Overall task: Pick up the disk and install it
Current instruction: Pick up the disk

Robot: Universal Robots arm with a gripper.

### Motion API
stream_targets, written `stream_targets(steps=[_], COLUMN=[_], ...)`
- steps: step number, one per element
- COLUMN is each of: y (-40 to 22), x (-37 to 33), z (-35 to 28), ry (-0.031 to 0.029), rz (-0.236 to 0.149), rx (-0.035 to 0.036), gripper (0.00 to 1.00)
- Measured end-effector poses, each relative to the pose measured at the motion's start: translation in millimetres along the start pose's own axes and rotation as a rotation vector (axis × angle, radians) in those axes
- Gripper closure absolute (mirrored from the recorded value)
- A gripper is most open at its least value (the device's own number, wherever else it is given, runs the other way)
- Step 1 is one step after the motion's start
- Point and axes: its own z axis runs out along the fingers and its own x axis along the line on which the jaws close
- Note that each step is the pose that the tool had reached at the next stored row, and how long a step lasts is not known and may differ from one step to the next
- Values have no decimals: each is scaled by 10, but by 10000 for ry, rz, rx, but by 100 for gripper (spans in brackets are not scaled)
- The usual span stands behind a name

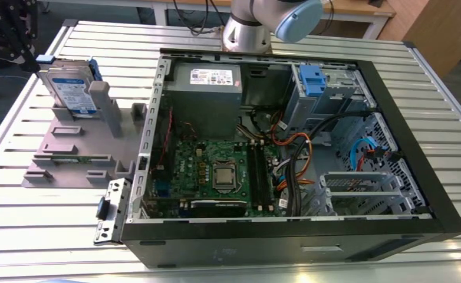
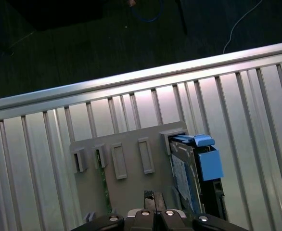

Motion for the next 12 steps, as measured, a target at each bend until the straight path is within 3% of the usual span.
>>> stream_targets(steps=[12], y=[0], x=[0], z=[1], ry=[4], rz=[-107], rx=[-2], gripper=[89])
